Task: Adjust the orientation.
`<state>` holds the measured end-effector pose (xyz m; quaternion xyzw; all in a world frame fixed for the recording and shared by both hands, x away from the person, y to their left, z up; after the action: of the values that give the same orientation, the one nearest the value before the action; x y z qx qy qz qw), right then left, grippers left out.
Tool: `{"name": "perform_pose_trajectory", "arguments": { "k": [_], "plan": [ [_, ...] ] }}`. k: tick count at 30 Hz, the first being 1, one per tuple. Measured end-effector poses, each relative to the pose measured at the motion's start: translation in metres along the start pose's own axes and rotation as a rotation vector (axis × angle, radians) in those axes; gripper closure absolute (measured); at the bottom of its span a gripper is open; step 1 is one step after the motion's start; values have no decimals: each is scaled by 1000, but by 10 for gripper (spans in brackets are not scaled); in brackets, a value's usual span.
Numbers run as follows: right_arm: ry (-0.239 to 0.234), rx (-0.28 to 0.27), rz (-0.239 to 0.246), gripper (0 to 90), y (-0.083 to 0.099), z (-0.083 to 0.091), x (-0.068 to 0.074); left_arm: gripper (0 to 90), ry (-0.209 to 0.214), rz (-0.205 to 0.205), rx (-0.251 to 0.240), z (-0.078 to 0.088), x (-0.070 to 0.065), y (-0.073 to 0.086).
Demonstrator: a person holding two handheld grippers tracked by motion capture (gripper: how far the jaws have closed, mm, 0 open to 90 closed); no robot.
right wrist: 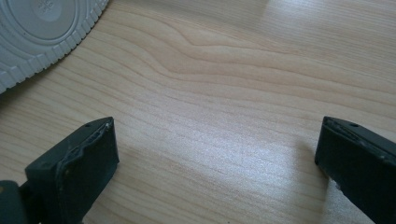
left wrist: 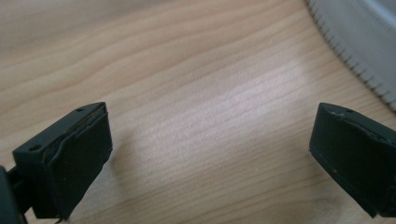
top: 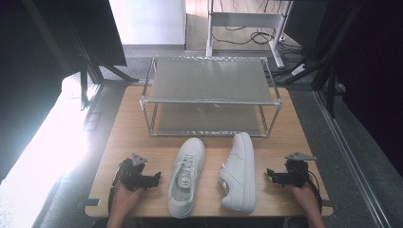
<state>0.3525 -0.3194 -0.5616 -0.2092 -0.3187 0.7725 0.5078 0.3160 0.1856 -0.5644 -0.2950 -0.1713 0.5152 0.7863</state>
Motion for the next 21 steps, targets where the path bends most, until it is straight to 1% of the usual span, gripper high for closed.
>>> {"name": "perform_pose_trajectory", "arguments": {
  "k": [1, 2, 4, 6, 8, 11, 13, 15, 17, 21],
  "plan": [
    [0, 0, 0, 0, 0, 0, 0, 0, 4, 0, 5, -1, 0, 1],
    [-11, -1, -6, 27, 0, 2, 1, 0, 16, 16, 5, -2, 1, 1],
    [-19, -5, -10, 37, -1, 3, 2, 0, 14, 18, 1, -2, 1, 1],
    [-25, -14, -10, 40, -3, 7, 5, 0, 15, 14, -18, -3, 2, 2],
    [-26, -27, -2, 39, -5, 10, 7, 0, 17, 10, -19, -3, 2, 2],
    [-43, -48, -3, 34, -10, 17, 11, 0, 17, 10, -20, -3, 2, 2],
    [-52, -68, 9, 0, -14, 22, 15, 0, 17, 10, -20, -3, 2, 2],
    [-71, -85, 18, 0, -18, 27, 20, 0, 17, 10, -19, -3, 2, 2],
    [-76, -95, 25, 0, -21, 30, 23, 0, 17, 10, -20, -3, 2, 2],
    [-90, -119, 48, 0, -33, 42, 34, 0, 15, 11, -19, -3, 2, 2]
  ]
}}
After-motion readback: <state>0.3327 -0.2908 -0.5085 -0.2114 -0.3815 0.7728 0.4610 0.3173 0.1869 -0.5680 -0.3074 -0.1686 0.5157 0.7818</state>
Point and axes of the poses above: each handheld gripper's, and its own axes: z roughly backward along the jaws, y roughly out of its underside, x roughly to its left, the point moved 6 cm from there along -z, roughly forward along the jaws, and after that the axes turned 2 degrees about y, right-handed, at the moved point
